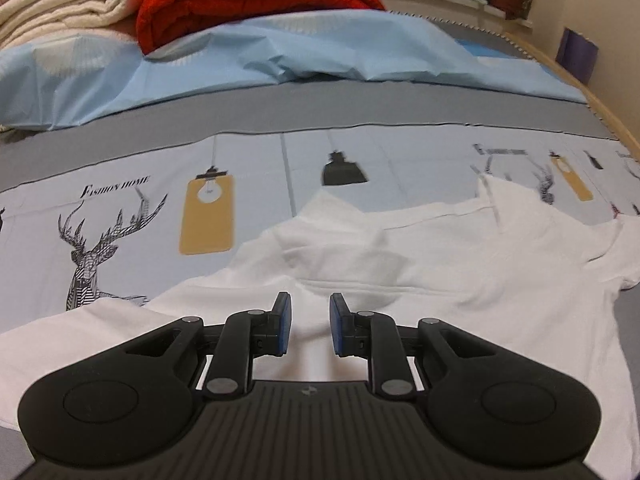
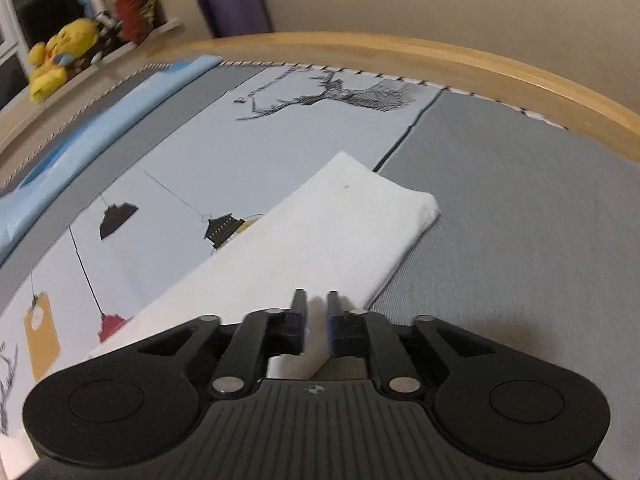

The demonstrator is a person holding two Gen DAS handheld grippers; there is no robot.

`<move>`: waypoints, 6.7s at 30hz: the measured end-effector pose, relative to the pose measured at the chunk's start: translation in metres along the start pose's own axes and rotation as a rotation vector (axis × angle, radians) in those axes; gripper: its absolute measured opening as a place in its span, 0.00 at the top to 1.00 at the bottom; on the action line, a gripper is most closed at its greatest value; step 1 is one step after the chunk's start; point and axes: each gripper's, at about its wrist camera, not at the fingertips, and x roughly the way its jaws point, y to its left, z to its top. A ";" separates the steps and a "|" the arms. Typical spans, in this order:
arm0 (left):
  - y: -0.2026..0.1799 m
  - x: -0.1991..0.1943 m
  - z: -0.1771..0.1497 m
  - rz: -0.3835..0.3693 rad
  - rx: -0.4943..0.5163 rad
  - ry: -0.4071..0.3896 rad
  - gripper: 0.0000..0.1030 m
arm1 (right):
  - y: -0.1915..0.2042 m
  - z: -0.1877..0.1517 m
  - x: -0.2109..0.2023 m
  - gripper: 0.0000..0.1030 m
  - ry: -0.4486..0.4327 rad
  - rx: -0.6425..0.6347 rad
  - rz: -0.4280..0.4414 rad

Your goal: Fold small clothes

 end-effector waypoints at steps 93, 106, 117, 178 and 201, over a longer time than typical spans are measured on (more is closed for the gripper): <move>0.049 -0.084 -0.244 -0.141 -0.303 0.393 0.74 | 0.026 -0.257 -0.247 0.51 0.571 -0.713 0.265; 0.045 -0.100 -0.252 -0.049 -0.240 0.442 0.94 | 0.004 -0.266 -0.270 0.93 0.616 -0.643 0.192; 0.008 -0.097 -0.242 -0.057 -0.082 0.382 0.90 | 0.035 -0.278 -0.303 0.74 0.450 -0.753 0.334; 0.374 -0.054 -0.174 0.486 -0.531 -0.095 0.95 | 0.259 -0.210 -0.270 0.68 0.068 -0.739 0.669; -0.071 -0.086 0.012 -0.260 -0.170 -0.290 0.79 | 0.234 -0.183 -0.240 0.68 0.243 -0.551 0.576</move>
